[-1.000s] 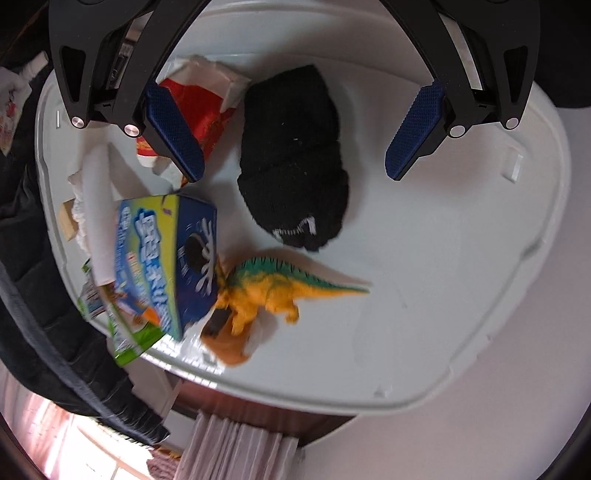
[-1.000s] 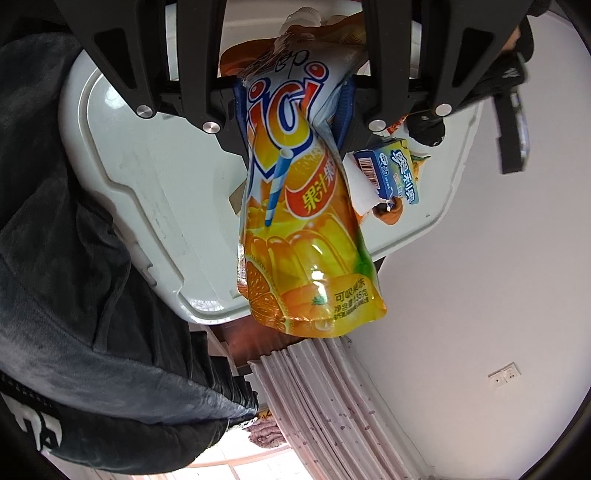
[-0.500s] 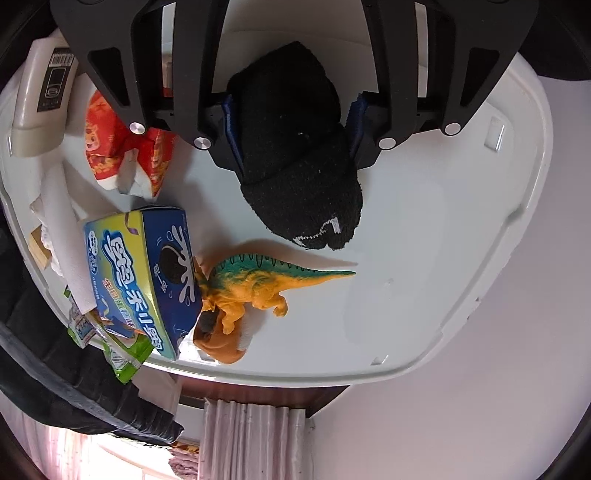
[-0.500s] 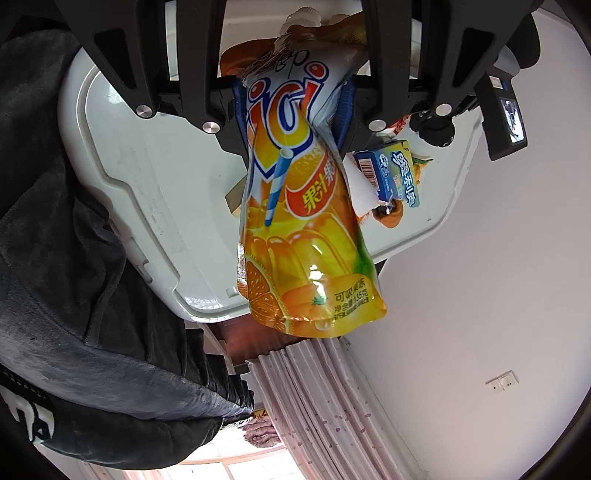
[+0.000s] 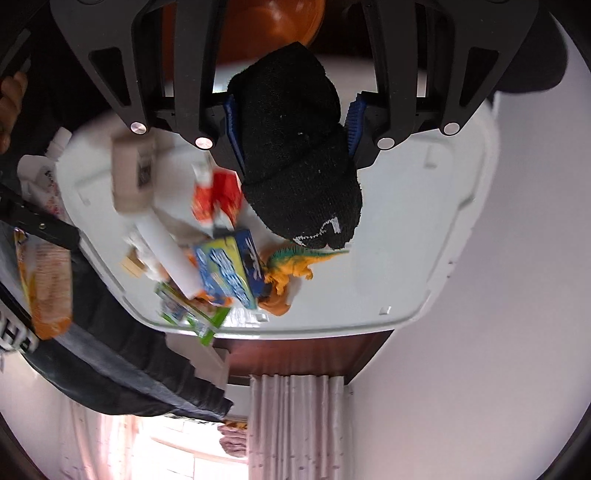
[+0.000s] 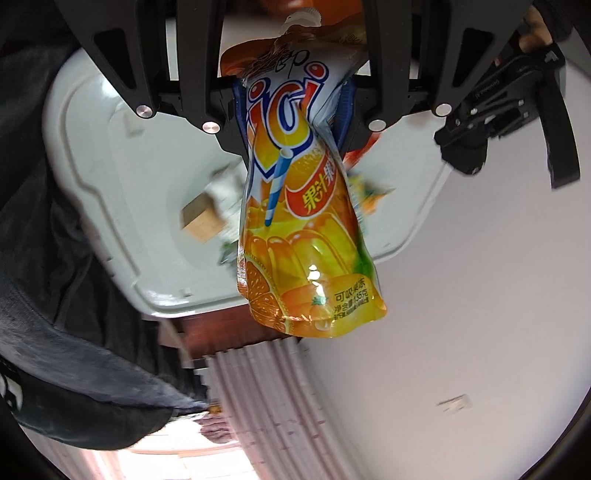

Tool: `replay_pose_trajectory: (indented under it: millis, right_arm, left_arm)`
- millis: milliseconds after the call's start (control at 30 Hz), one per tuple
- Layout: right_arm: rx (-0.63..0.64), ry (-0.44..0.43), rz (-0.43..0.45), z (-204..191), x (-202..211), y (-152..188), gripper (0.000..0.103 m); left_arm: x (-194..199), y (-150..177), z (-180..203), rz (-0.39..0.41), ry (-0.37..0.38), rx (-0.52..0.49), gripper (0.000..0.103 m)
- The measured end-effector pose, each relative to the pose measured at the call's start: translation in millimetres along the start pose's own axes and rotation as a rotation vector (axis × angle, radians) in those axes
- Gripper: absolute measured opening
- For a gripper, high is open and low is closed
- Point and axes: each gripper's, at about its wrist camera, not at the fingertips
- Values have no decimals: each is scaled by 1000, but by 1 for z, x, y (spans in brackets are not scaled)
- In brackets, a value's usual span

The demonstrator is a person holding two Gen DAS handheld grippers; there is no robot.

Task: Collect trash
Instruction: 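Grasp the black knit cap with the left tool while the right tool carries the pouch to the bucket, then drop the cap and pouch into the orange bucket with both tools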

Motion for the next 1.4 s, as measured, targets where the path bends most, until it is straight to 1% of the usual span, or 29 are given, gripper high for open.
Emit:
replay_pose_trajectory:
  millis: [67,133,200,267,333,400,433,500,600,833,967,1200,1233,1267,1300,1333,1367,1400]
  right_arm:
    - [44,-27,-18,-16,12,13,37]
    - [84,-62,-33,-31,24,26,37]
    - [123,-76,-53,-44,29,36,37]
    - [165,-83,-89,-55,28,48,37]
    - [204,-90,-128,-65,23,65,37]
    - [216,-98,-159,-72,15,77,37]
    - [207,-112,-177,-72,10,84,37]
    - [192,-111,-198,-71,4,95,38]
    - [178,-81,-227,-68,-6,108,38]
    - [135,-79,-255,-56,-14,110,38]
    - [139,-81,-272,-59,-18,114,38]
    - [140,-80,-269,-58,-17,113,39]
    - [141,-81,-269,-59,-17,113,41]
    - [142,-77,-266,-59,-17,113,43]
    - [140,-78,-258,-59,-15,113,49]
    - [137,-75,-244,-59,-12,112,64]
    - [134,-72,-226,-58,-9,112,69]
    - [131,-74,-213,-57,-6,111,69]
  left_arm:
    - [13,13,-2,0,13,-13,42]
    - [26,27,-4,4,42,-23,42]
    - [35,43,0,13,44,-49,42]
    - [39,58,6,14,42,-84,42]
    - [39,72,14,-3,52,-122,42]
    - [38,86,18,-22,73,-149,42]
    - [37,92,21,-32,72,-161,42]
    - [35,98,22,-45,71,-168,42]
    - [29,103,20,-74,76,-166,42]
    - [9,109,13,-169,78,-125,42]
    - [6,111,13,-183,74,-122,43]
    - [5,110,9,-192,65,-106,44]
    - [6,110,9,-190,66,-107,45]
    - [6,110,10,-188,64,-109,48]
    - [8,109,10,-180,59,-111,53]
    - [9,109,10,-171,58,-111,57]
    - [12,109,9,-156,56,-109,67]
    - [16,108,8,-139,54,-105,70]
Point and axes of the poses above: each gripper's, at about its wrist camera, not at the fingertips, and x roughly against the way its jaws point, z to its right, y to its underside, and after that the axes turned 9 degrees about -z, right-handed
